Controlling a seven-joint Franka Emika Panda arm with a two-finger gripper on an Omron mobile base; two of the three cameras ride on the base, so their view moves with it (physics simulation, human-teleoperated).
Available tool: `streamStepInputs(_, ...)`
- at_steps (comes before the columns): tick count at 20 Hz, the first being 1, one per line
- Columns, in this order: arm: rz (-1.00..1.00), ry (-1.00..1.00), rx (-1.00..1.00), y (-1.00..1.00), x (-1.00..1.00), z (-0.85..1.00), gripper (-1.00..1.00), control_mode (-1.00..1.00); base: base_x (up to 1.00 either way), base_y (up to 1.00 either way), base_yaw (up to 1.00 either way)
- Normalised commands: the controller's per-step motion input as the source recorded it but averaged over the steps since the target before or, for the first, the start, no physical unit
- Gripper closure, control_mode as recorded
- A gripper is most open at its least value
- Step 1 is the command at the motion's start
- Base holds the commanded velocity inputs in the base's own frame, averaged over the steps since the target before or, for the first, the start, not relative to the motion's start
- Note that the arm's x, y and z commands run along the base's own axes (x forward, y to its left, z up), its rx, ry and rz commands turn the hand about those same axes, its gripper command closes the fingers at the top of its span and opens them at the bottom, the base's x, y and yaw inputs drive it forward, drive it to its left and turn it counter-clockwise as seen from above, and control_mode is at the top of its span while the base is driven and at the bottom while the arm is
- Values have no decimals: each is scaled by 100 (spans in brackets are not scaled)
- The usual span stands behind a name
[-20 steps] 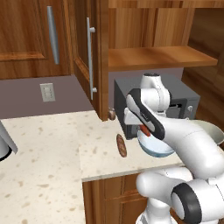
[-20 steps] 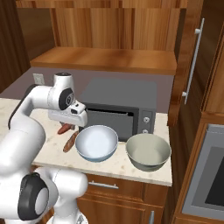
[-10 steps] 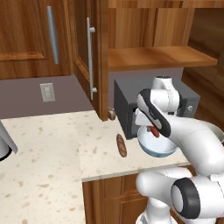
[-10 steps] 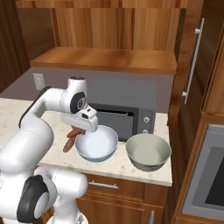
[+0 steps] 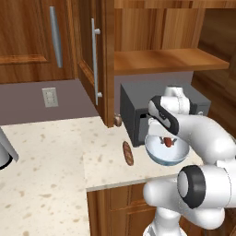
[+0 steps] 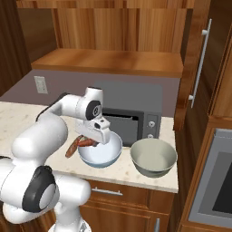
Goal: Pick both bowls and place them on the counter. Then place the carrot in one bowl and place the baguette in the other bowl.
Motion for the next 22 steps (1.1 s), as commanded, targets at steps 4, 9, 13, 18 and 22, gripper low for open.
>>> streamStepInputs(4, -12, 18, 0, -12, 0, -35, 100, -100, 0, 0, 0)
streamStepInputs(9, -11, 13, 0, -6, 2, -30, 100, -100, 0, 0, 0)
streamStepInputs(13, -9, 8, 0, -7, 3, -23, 100, -100, 0, 0, 0)
streamStepInputs(18, -8, 9, 0, -9, 7, -21, 100, -100, 0, 0, 0)
streamStepInputs(22, -6, 5, 0, -5, 5, -22, 100, -100, 0, 0, 0)
